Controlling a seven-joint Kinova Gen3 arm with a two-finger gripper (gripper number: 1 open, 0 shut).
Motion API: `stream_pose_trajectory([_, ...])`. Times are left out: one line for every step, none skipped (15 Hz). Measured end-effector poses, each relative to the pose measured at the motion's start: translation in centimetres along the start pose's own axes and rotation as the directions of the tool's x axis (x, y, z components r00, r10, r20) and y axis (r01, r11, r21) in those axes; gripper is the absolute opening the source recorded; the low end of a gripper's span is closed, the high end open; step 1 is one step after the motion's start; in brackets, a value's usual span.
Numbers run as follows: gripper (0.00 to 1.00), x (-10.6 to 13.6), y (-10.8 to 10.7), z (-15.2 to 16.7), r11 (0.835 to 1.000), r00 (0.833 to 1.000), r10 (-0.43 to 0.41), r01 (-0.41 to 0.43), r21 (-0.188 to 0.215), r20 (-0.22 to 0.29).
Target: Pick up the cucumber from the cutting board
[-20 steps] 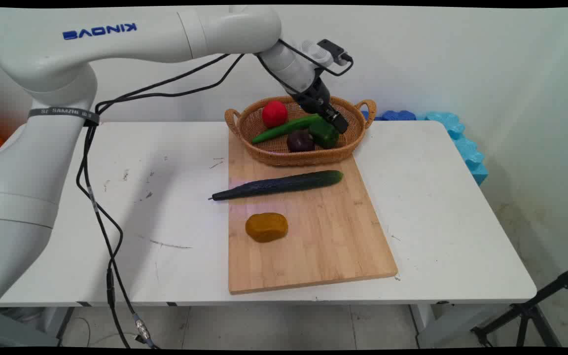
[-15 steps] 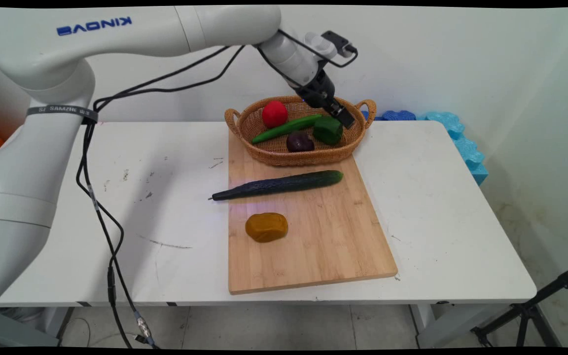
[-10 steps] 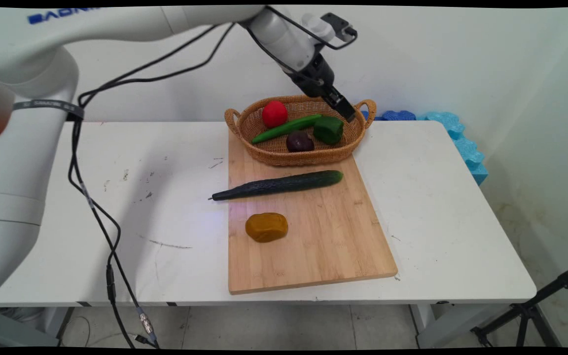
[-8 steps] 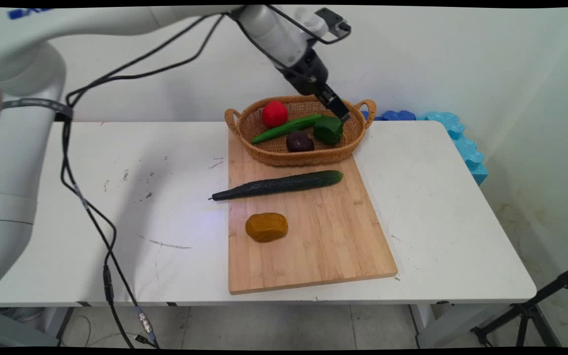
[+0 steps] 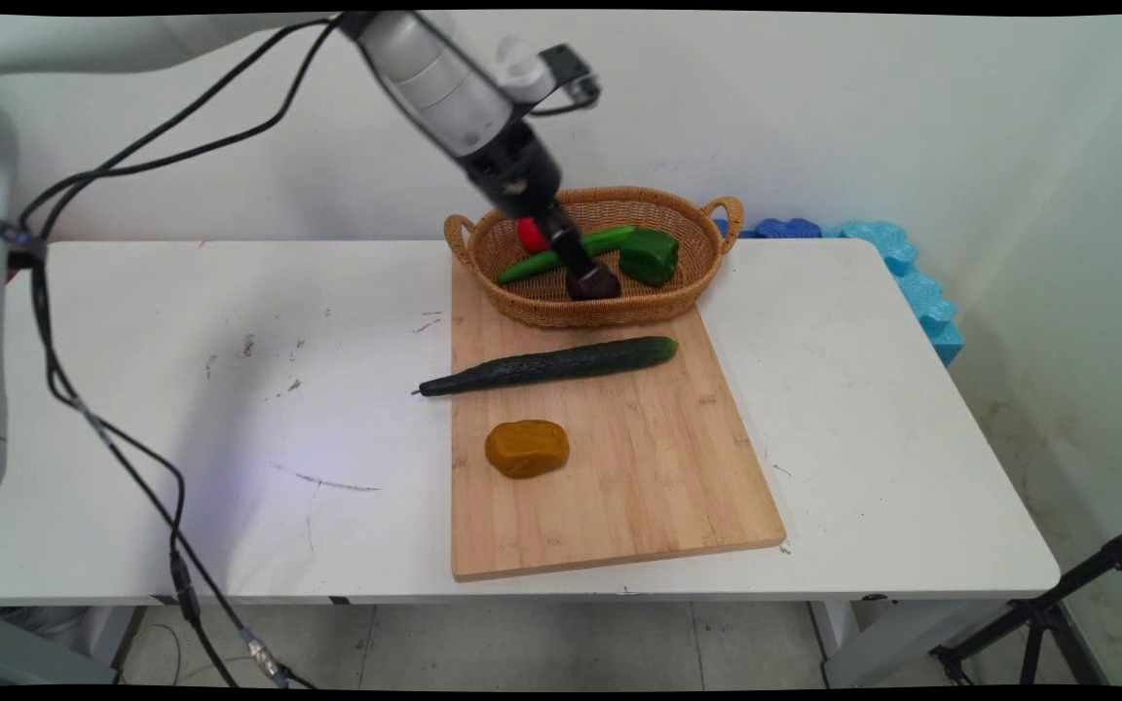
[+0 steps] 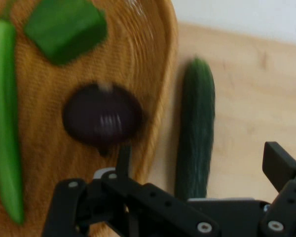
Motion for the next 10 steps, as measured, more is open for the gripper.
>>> stream_pose_trajectory([1.00,-1.0,0.2,0.0,1.000,1.000,0.007,-0.007,-0.007,0.013])
stream_pose_trajectory([1.00,-2.2,0.4,0.1,1.000,1.000,0.017,-0.016,-0.013,0.026])
stream_pose_trajectory([1.00,-3.3,0.6,0.3,1.000,0.999,0.026,-0.026,-0.017,0.037])
stream_pose_trajectory([1.00,-4.2,0.7,0.6,0.999,0.999,0.032,-0.031,-0.017,0.043])
stream_pose_trajectory([1.00,-5.1,0.8,1.0,0.999,0.998,0.037,-0.036,-0.014,0.049])
stream_pose_trajectory([1.00,-6.0,0.9,1.6,0.999,0.998,0.040,-0.040,-0.010,0.053])
stream_pose_trajectory([1.00,-6.7,0.9,2.1,0.999,0.997,0.044,-0.044,-0.006,0.057])
stream_pose_trajectory([1.00,-7.5,0.9,2.6,0.999,0.997,0.047,-0.047,-0.001,0.060])
stream_pose_trajectory([1.00,-8.2,1.0,3.2,0.999,0.997,0.051,-0.052,0.002,0.063])
stream_pose_trajectory([1.00,-8.7,1.0,3.8,0.998,0.996,0.057,-0.057,0.005,0.064])
